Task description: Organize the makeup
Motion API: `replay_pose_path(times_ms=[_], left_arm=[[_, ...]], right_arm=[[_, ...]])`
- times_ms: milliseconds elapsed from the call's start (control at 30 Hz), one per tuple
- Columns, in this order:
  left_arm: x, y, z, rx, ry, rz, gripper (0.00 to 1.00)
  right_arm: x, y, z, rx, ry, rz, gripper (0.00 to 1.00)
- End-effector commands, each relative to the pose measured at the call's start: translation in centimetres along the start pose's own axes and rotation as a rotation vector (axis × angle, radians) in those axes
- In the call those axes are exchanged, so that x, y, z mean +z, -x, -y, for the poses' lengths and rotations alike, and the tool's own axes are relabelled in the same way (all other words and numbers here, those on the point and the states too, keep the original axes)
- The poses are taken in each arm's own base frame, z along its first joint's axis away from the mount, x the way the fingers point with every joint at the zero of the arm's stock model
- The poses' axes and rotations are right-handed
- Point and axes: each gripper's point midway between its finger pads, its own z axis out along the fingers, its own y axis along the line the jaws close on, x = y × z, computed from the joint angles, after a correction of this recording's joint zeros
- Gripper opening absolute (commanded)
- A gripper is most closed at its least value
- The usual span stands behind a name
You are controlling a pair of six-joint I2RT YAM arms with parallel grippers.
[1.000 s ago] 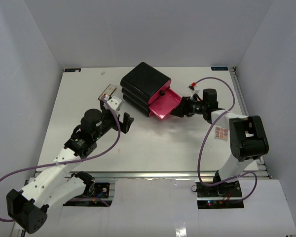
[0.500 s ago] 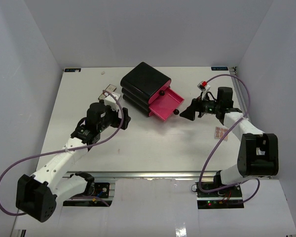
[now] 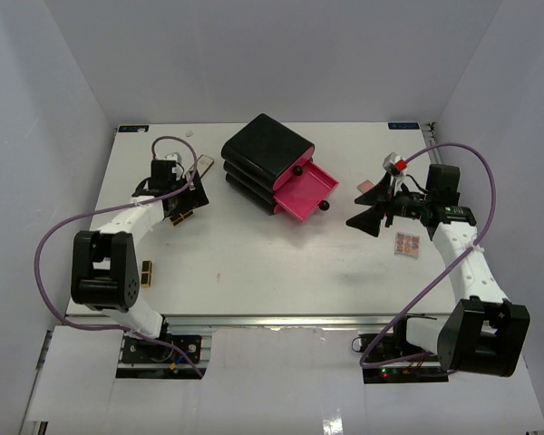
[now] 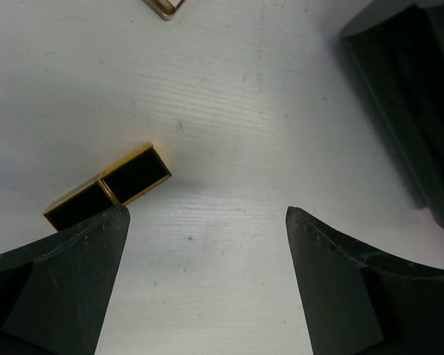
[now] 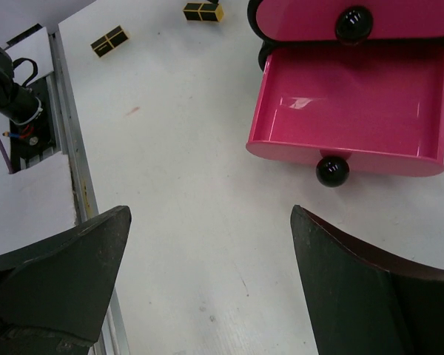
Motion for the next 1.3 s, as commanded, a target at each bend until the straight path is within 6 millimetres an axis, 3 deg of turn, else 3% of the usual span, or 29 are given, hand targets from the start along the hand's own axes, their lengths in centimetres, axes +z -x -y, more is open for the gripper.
replay_pose_path(times_ms=[0,300,400,533,867,1100,1267], left_arm=[[0.7,1.3,-1.0,0.16,0.045,-0.038,0.98],[1.5,1.5,-3.7,0.509,0.096,0.014,0.89],[2.5,0.4,-4.2,0.553,0.088,-0.028,0.81],[3.7,-0.7,-5.1,0.572,0.109,-0.07,0.74],[4.1,-1.1,-5.0,0.55,0.095,-0.077,0.61],[3.7,-1.5,-5.0,0.496,0.101,-0.082,0.44],[2.8,-0.6,-5.0,0.446,0.133,-0.043,0.24]], right_arm=[[-0.8,-0.1,-1.1,-0.036,0.026,0.028,0.96],[-1.2,-0.1,-1.5,-0.046,0.037,0.049,0.96],[-1.3,-0.2,-1.6,-0.041,0.041,0.053,0.96],[-1.4,-0.3,-1.5,-0.036,0.042,0.057,0.96],[-1.6,-0.1,-1.5,-0.037,0.043,0.065,0.96],[-1.6,-0.2,-1.4,-0.032,0.042,0.066,0.96],[-1.7,-0.3,-1.3,-0.026,0.04,0.067,0.96]])
